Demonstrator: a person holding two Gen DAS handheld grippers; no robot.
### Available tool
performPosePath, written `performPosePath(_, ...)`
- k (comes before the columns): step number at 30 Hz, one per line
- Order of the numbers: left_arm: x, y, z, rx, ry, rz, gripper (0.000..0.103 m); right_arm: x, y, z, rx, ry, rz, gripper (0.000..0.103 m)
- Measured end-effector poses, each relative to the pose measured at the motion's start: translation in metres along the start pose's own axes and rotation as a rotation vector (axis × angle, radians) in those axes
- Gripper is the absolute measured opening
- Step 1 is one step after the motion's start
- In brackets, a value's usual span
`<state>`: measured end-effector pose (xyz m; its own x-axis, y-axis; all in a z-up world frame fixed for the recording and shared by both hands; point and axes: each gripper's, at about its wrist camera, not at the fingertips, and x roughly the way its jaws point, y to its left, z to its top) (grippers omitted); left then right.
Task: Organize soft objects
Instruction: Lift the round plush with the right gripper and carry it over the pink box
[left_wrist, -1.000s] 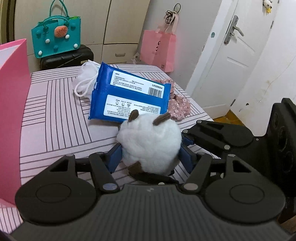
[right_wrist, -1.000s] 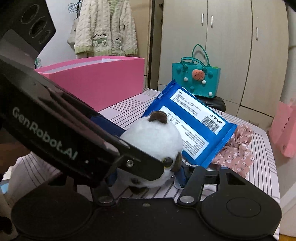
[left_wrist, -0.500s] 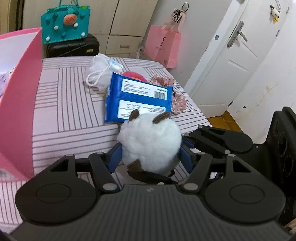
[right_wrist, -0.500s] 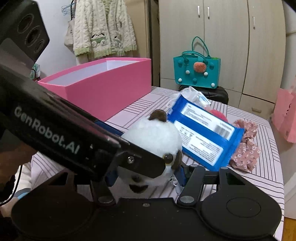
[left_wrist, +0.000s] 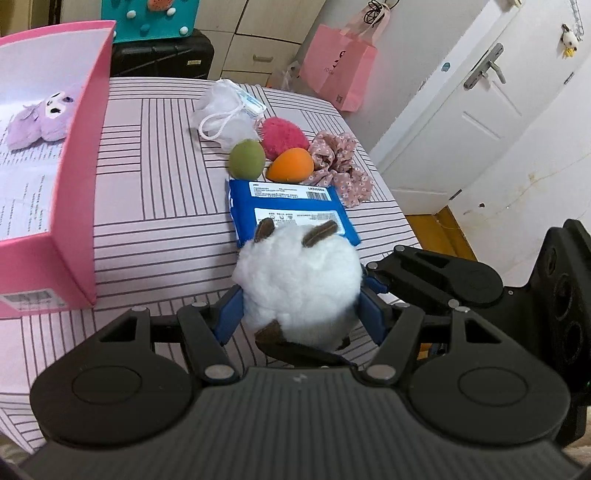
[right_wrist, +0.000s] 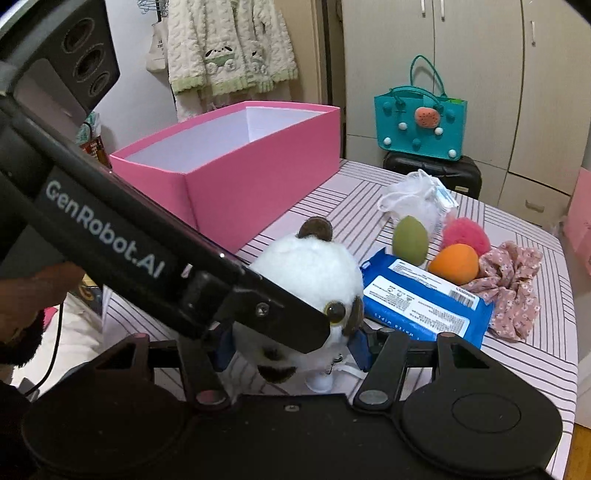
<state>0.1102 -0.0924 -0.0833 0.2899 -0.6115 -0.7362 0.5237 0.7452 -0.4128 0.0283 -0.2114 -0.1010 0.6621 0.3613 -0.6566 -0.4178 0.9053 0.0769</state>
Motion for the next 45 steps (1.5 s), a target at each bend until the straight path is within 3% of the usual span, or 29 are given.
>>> performPosePath(19,-0.052,-0.003,0.039,0.004,0.034,0.018,0.065,-0.023,0.005,0.074,0.001,0.059,0.104,0.065)
performPosePath(24,-0.062,0.016,0.036,-0.117,0.095,-0.037,0.064,-0.031,0.022,0.084,-0.047,0.071,0.13,0.065)
performPosePath(37,-0.119,0.033,0.028,-0.14,0.047,0.062,0.062,-0.039,0.077,0.122,-0.189,-0.006,0.173,0.064)
performPosePath(45,-0.156,0.051,0.044,-0.142,-0.063,0.132,0.061,-0.024,0.087,0.158,-0.215,-0.077,0.21,0.064)
